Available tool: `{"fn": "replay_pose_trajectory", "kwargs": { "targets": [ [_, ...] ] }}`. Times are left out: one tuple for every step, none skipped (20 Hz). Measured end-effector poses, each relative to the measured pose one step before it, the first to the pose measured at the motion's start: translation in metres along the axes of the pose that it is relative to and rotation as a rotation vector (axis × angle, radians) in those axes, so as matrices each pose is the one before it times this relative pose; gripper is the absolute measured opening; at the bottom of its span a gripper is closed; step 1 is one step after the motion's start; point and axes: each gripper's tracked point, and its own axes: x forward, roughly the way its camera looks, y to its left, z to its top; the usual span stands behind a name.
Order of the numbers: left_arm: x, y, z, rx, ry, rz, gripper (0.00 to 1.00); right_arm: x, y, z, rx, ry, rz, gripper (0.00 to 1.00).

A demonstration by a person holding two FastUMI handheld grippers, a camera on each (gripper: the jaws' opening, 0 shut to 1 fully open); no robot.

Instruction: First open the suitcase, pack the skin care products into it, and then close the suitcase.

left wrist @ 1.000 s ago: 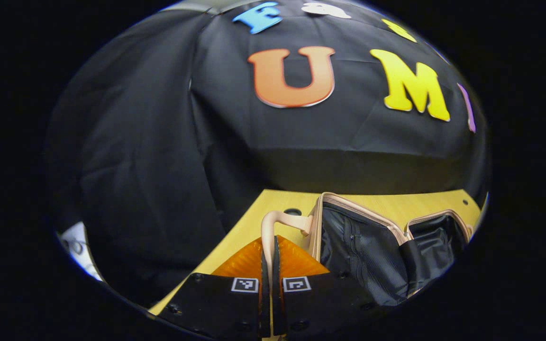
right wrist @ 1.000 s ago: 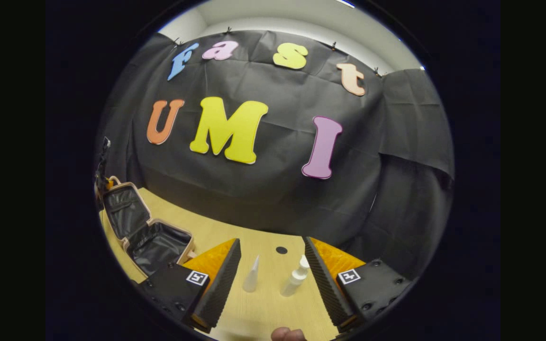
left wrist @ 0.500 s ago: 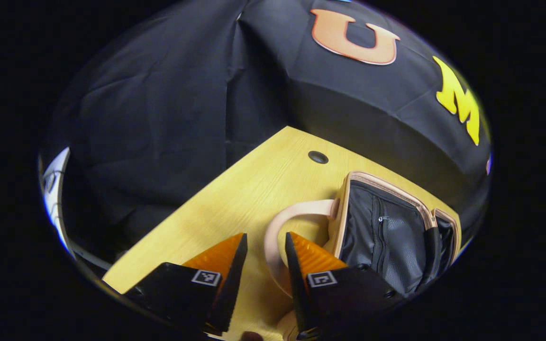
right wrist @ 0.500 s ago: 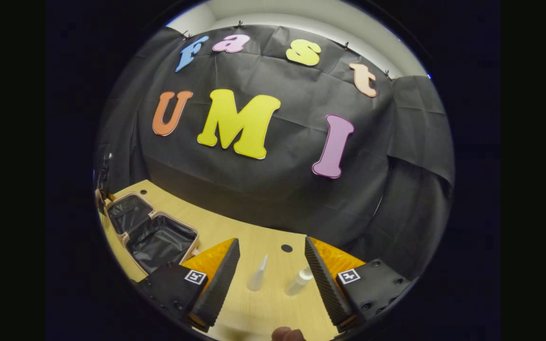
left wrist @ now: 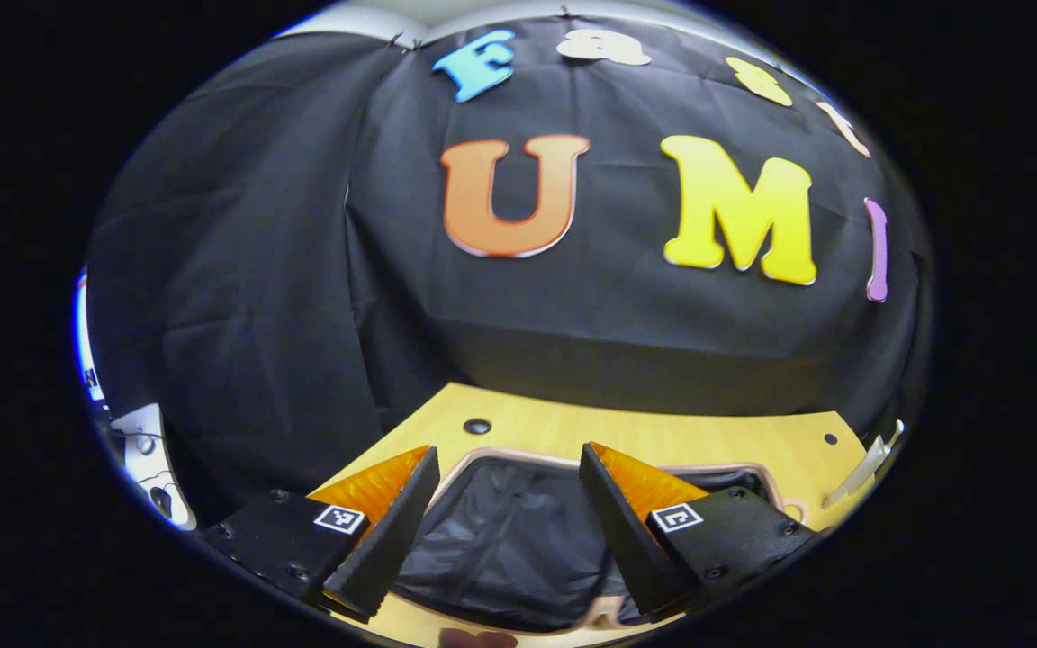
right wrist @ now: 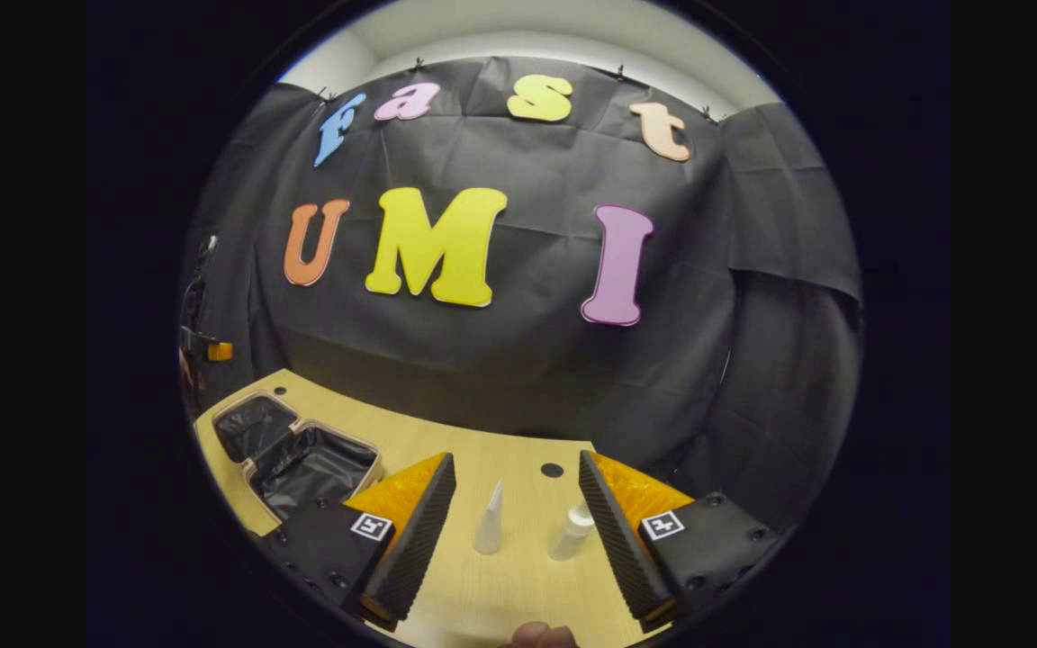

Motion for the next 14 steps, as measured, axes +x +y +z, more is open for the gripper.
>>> {"fn": "replay_pose_trajectory", "kwargs": {
  "targets": [
    [-0.01695, -0.03562, 0.00821, 0.01375, -0.02629, -0.02623, 0.99, -0.00061, -0.00933, -0.00176, 0.01959, -0.00246, 0.00438, 0.82],
    [-0.00612, -0.03109, 0.00491, 0.01555, -0.0135, -0.0381, 0.9, -0.00001, -0.00807, -0.00242, 0.0157, 0.00071, -0.00191, 0.82],
    [-0.00396, -0.03085, 0.0008, 0.00615, -0.01087, -0.03989, 0.99, 0.00069, -0.00902, -0.00231, 0.01056, 0.00528, -0.0082, 0.81],
    [-0.00377, -0.03352, -0.00255, 0.00763, -0.00124, -0.03785, 0.99, 0.00027, -0.00829, -0.00297, 0.0077, 0.00479, -0.00616, 0.81],
    [-0.00175, -0.03992, -0.00248, 0.02166, -0.002, -0.04956, 0.99, -0.00019, -0.00792, -0.00107, 0.00041, 0.00091, -0.00326, 0.81],
    [0.00053, -0.02755, -0.00334, 0.01359, -0.00419, -0.03544, 0.99, -0.00087, -0.01074, -0.00191, -0.00263, -0.00088, -0.0049, 0.81],
    [-0.00402, -0.02709, -0.00364, 0.00167, 0.0064, -0.03578, 0.99, 0.00086, -0.00866, -0.00293, 0.00053, 0.00398, -0.00586, 0.81],
    [-0.00019, -0.03743, -0.00587, 0.00253, 0.00512, -0.04173, 0.99, -0.00074, -0.01236, -0.00482, 0.00259, 0.00761, -0.006, 0.81],
    [0.00197, -0.02771, -0.00664, -0.00091, 0.0066, -0.03184, 0.99, -0.00044, -0.00984, -0.00277, -0.00297, 0.00612, -0.00929, 0.81],
    [0.00052, -0.02302, -0.00541, 0.00379, 0.00501, -0.02628, 0.99, 0.00039, -0.00891, -0.00276, -0.00238, 0.00541, -0.00861, 0.82],
    [0.00067, -0.01906, -0.00638, 0.00325, 0.00499, -0.01603, 0.99, -0.00161, -0.00915, -0.00218, -0.00292, 0.00424, -0.00716, 0.82],
    [0.00226, -0.0193, -0.00429, -0.00303, 0.00384, -0.02859, 0.99, -0.00083, -0.00951, -0.00226, -0.004, 0.00358, -0.00992, 0.82],
    [0.00227, -0.01661, -0.00596, -0.00418, 0.00805, -0.02176, 0.99, -0.00094, -0.00899, -0.00159, -0.00234, 0.00397, -0.0073, 0.81],
    [0.00318, -0.01688, -0.00717, 0.0119, 0.00858, -0.01809, 0.99, -0.0008, -0.00762, -0.00291, -0.00231, 0.00494, -0.0057, 0.83]
  ]
}}
